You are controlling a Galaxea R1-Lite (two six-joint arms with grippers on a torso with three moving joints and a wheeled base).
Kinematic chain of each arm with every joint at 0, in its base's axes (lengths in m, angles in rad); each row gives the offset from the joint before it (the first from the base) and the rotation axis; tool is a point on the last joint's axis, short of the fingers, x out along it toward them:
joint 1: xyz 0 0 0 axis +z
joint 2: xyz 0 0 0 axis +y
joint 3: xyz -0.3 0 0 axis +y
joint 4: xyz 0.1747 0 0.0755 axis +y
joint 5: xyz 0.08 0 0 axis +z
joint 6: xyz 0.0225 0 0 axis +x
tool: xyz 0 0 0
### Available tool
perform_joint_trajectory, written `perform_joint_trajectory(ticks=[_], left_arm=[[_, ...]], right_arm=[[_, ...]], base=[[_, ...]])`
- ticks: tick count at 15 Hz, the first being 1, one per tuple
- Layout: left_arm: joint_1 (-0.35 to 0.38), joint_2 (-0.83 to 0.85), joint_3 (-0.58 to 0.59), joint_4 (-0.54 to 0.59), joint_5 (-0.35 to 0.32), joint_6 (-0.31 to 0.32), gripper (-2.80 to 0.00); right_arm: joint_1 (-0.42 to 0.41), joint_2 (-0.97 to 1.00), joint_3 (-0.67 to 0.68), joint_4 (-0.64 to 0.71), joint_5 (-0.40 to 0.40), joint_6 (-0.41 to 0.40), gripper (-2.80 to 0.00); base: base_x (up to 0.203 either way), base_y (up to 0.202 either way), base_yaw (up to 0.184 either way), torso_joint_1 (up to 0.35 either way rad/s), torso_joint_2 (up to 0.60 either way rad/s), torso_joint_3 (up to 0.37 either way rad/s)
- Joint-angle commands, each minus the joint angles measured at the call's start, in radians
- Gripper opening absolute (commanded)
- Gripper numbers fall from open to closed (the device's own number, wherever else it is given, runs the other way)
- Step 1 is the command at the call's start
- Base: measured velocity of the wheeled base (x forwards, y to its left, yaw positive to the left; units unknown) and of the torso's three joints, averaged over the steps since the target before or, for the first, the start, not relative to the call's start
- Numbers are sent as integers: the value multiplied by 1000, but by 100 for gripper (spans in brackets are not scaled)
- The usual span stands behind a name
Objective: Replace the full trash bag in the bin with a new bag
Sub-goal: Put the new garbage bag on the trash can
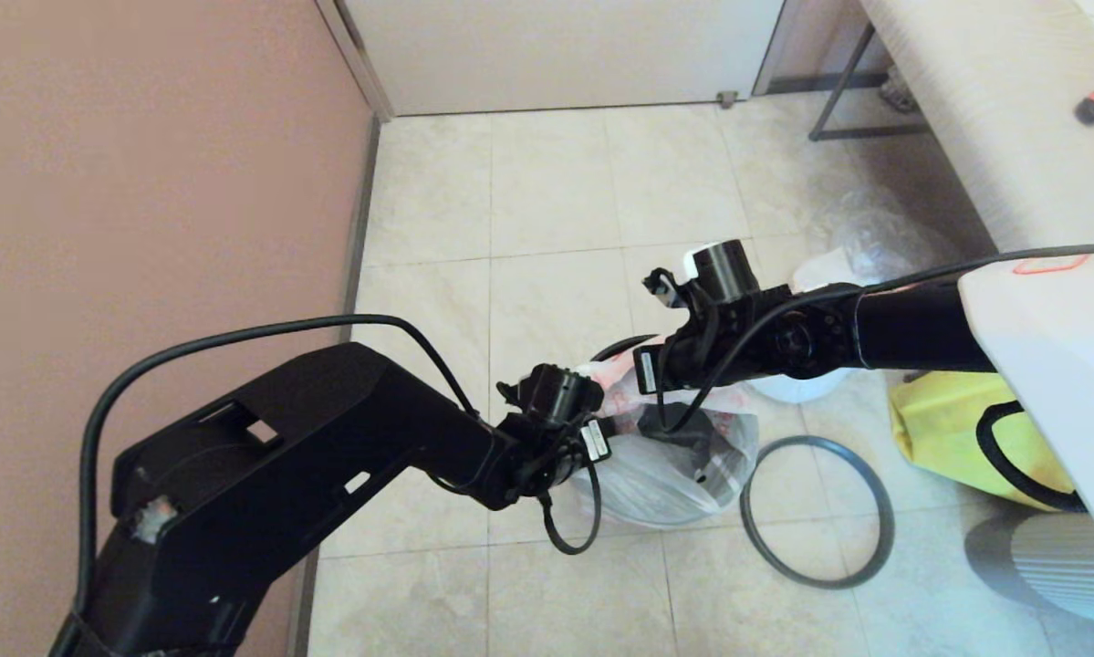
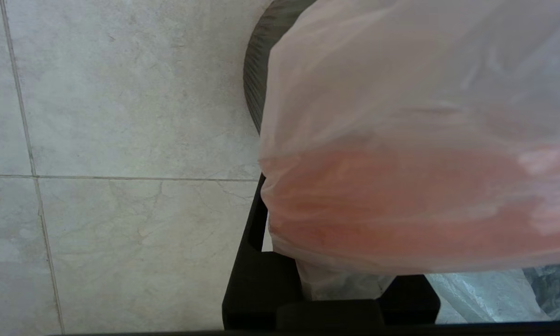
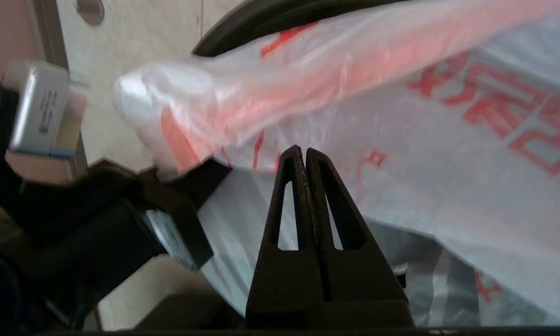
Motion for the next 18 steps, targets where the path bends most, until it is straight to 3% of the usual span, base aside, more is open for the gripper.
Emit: perform_joint_trajectory(ticks=[1, 11, 18], left_arm=[[-1, 2, 1, -2, 2, -5, -280], [0, 3, 0, -2, 0, -4, -280], [-2, -4, 3, -1, -18, -4, -280]], right_arm=[[-2, 18, 4, -38, 1, 0, -280], [-4, 100, -138, -70, 42, 7, -280], [-25, 159, -147, -199, 45, 14, -280]], base=[[0, 0, 0, 0, 0, 0], [0, 0, 0, 0, 0, 0], [0, 0, 0, 0, 0, 0]])
